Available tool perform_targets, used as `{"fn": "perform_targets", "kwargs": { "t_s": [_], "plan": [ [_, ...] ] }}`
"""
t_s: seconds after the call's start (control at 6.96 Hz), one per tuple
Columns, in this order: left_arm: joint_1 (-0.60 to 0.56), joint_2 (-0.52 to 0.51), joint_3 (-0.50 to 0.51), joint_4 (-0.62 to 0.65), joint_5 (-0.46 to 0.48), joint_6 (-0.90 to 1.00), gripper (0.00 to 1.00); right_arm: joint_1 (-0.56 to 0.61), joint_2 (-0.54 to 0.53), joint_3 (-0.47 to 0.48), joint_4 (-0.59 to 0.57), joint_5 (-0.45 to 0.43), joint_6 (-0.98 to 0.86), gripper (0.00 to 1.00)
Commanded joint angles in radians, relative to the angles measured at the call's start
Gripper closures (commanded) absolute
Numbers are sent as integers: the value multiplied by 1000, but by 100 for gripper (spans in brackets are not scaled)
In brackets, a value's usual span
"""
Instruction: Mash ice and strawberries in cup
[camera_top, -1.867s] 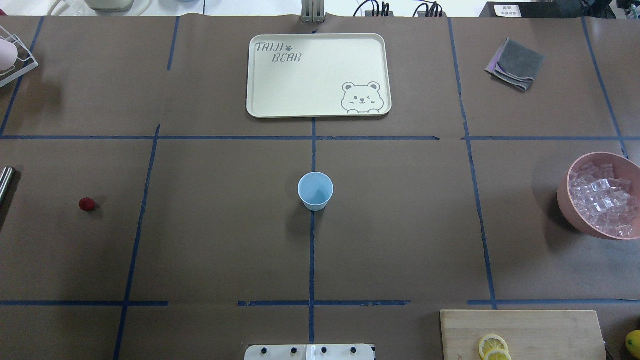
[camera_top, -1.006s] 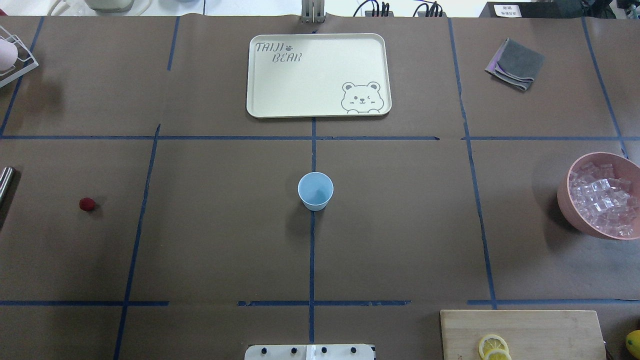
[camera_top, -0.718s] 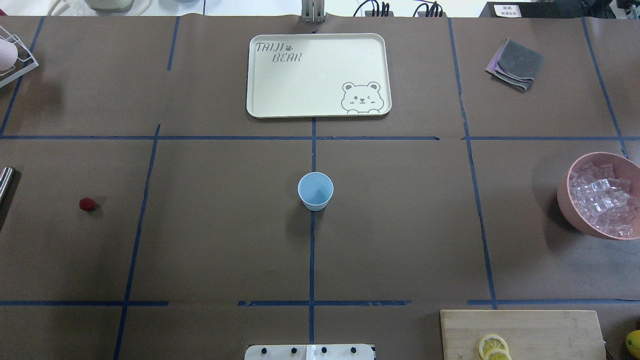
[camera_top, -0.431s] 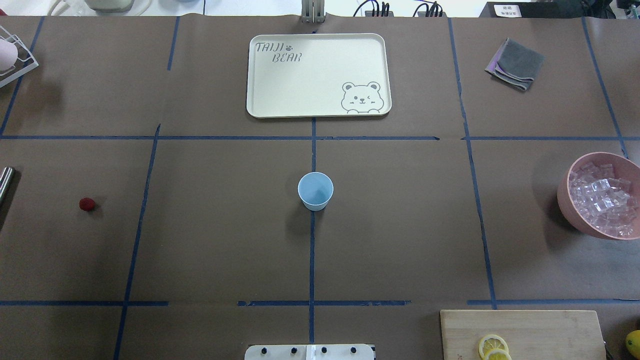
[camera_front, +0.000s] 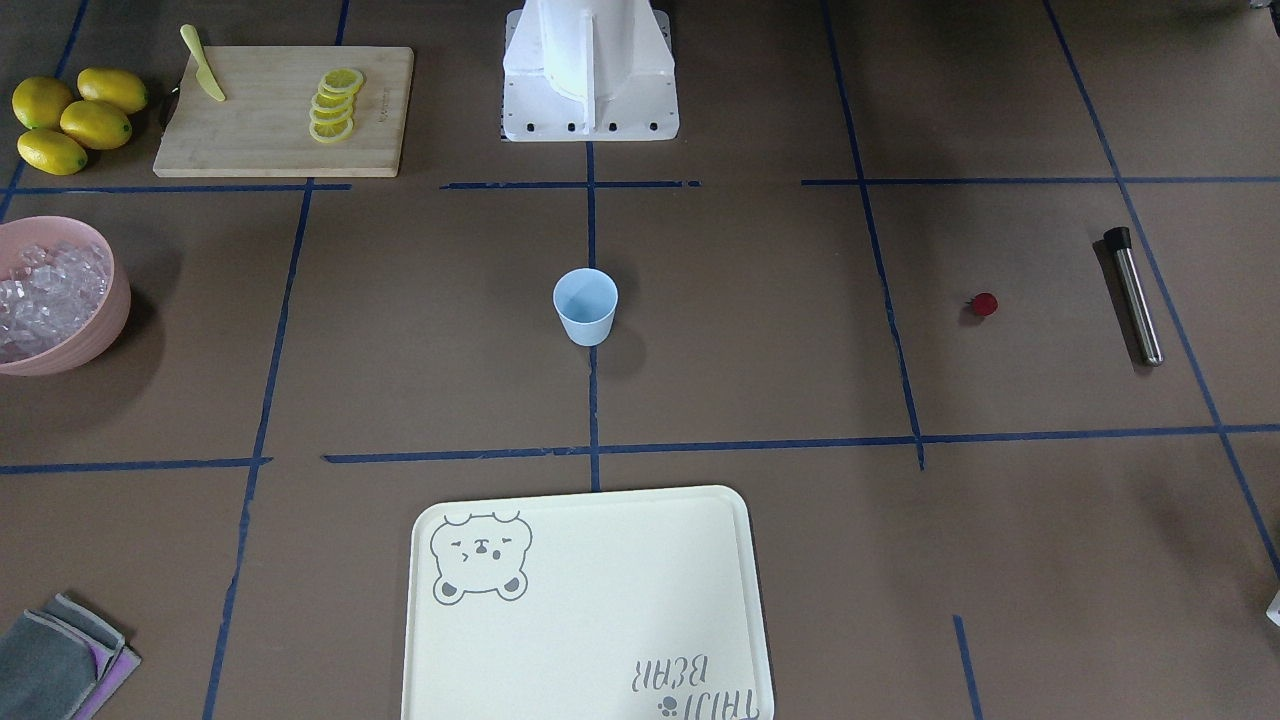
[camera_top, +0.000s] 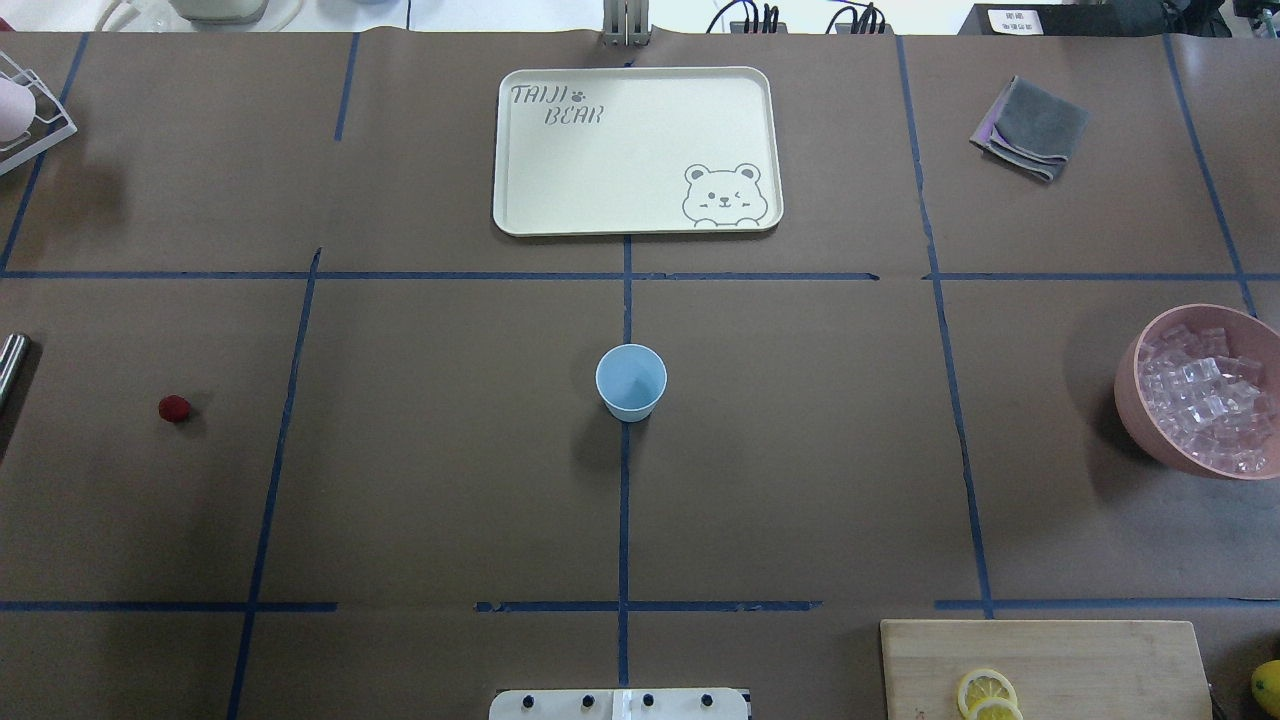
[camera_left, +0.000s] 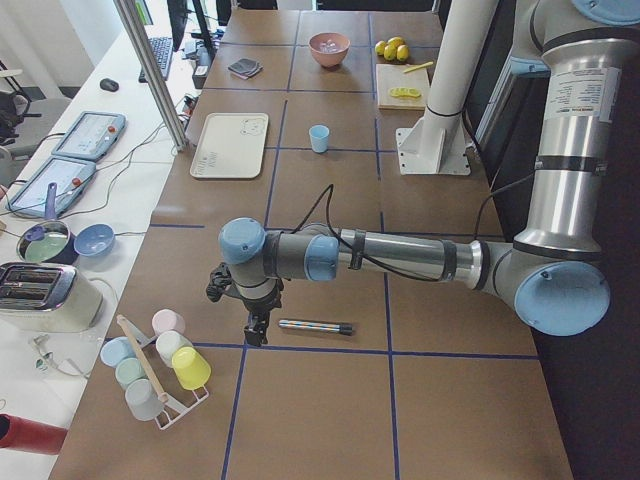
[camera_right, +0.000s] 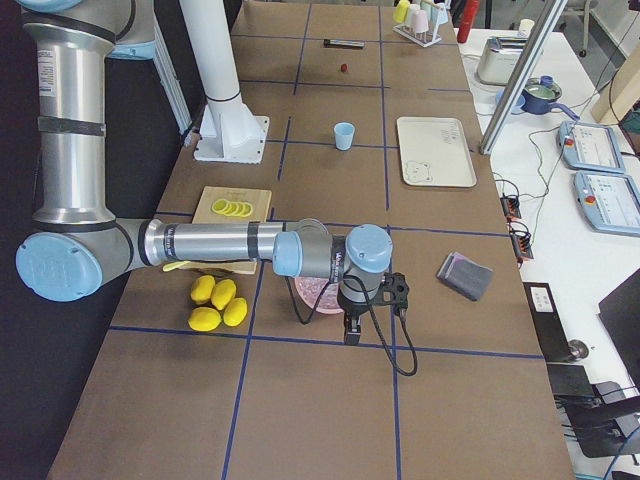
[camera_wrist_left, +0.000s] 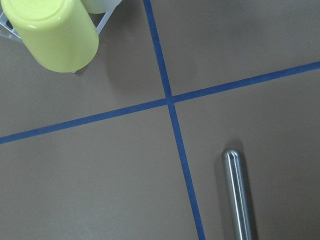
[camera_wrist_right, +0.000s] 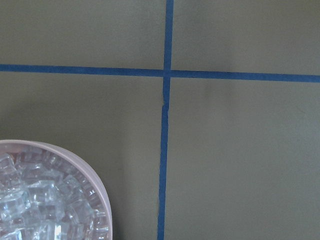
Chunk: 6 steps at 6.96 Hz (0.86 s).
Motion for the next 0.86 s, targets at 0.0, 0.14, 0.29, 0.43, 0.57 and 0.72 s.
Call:
{"fn": "perform_targets", "kwargs": {
  "t_s": [0.0,0.14,0.29,0.43,0.57,0.72],
  "plan": [
    [0,13,-15,-3,-2,2,0,0,-12,-2,76,6,3,0],
    [2,13,-14,-3,-2,4,0,-2,-15,17,78,26,3,0],
    [2,15,-15,-3,-2,4,0,-26,-47,64,78,58,30,0],
    [0,15,-18,-3,-2,5,0,-70,-73,115,81,58,214,1],
    [2,16,-21,-3,-2,7,0,-133,-112,182,81,54,347,2],
    [2,25,-32,-5,-2,7,0,-161,-137,213,98,54,415,4]
  ]
}}
